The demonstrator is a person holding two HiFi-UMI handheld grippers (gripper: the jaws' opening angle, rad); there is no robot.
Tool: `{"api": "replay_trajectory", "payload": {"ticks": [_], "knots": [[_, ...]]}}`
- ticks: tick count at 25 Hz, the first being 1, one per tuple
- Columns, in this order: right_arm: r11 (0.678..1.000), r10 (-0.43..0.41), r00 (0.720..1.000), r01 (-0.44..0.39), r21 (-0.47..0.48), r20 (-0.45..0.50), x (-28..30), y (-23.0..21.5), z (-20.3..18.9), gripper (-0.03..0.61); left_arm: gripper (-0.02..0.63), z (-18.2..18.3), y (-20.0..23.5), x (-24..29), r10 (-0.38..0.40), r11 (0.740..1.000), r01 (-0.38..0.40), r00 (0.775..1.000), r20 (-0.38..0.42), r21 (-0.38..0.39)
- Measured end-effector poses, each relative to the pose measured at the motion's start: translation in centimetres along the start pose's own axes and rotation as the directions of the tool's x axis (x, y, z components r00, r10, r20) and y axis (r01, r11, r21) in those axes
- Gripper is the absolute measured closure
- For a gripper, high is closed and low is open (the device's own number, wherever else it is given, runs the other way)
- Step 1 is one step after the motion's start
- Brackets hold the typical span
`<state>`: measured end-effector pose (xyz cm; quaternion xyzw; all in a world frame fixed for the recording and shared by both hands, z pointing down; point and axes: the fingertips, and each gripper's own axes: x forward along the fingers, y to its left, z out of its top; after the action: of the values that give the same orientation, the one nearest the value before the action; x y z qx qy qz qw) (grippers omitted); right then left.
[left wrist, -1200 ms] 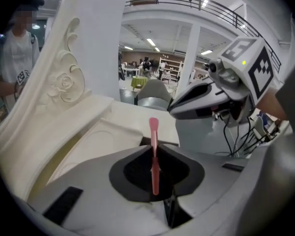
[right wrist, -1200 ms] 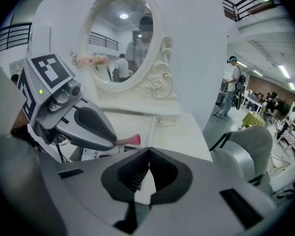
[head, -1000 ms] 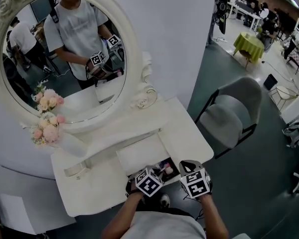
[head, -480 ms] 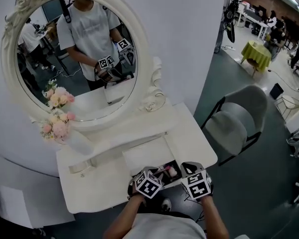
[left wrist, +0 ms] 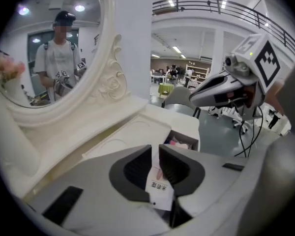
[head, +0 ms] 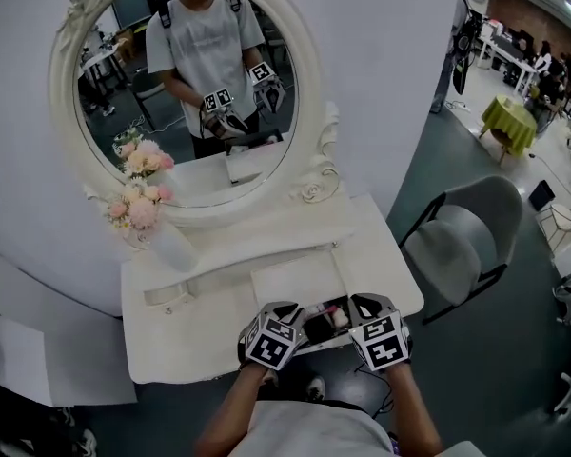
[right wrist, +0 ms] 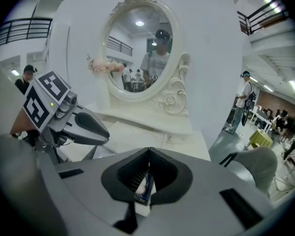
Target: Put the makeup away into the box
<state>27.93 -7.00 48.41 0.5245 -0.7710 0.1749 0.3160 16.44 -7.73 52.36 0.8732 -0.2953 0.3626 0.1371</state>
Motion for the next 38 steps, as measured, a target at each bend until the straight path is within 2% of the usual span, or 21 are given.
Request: {"api": "replay_trajectory", "payload": {"ticks": [2,7,10,13,16,21,24,28,31,38], "knots": [[1.000,0.014,1.000,-0.013,-0.025,0.025,-0.2,0.8,1.3,0.575,0.580,0.5,1.3,-1.9,0.052,0.998,-0.051,0.997,0.049,-0.028],[0.994,0.062,0.994,-0.054,-0.097,0.088,-0.4,3.3,5.1,0.575,0.604,2.1,4.2,-7.7,0.165,0.984,-0.149,0.968,0.188,-0.095],[0.985,0.104,0.986,-0.084,-0.151,0.130,-0.5,5.6,7.8,0.575,0.604,3.0,5.7,-11.7,0.228,0.971,-0.198,0.933,0.278,-0.134],[0.973,0.147,0.976,-0.114,-0.202,0.158,-0.7,8.0,10.0,0.575,0.603,3.2,7.1,-15.4,0.304,0.951,-0.261,0.895,0.326,-0.168],[0.962,0.177,0.968,-0.132,-0.238,0.178,-0.8,10.1,12.0,0.575,0.604,3.3,8.7,-19.2,0.378,0.923,-0.315,0.843,0.383,-0.219],[0.941,0.239,0.941,-0.163,-0.296,0.241,-1.6,13.6,16.1,0.575,0.603,2.9,10.7,-24.5,0.486,0.874,-0.428,0.776,0.403,-0.230],[0.930,0.272,0.923,-0.179,-0.321,0.273,-2.5,15.6,17.9,0.575,0.603,2.7,11.3,-26.9,0.528,0.849,-0.480,0.746,0.406,-0.220],[0.920,0.297,0.903,-0.184,-0.345,0.311,-3.8,17.6,19.6,0.575,0.603,2.9,11.8,-29.2,0.561,0.826,-0.516,0.717,0.414,-0.226],[0.917,0.311,0.888,-0.186,-0.353,0.339,-4.7,18.3,20.9,0.575,0.603,3.6,11.8,-30.4,0.570,0.819,-0.529,0.699,0.433,-0.224],[0.913,0.306,0.874,-0.157,-0.376,0.378,-6.4,18.8,22.3,0.575,0.604,4.3,11.1,-32.2,0.569,0.814,-0.547,0.687,0.453,-0.195]]}}
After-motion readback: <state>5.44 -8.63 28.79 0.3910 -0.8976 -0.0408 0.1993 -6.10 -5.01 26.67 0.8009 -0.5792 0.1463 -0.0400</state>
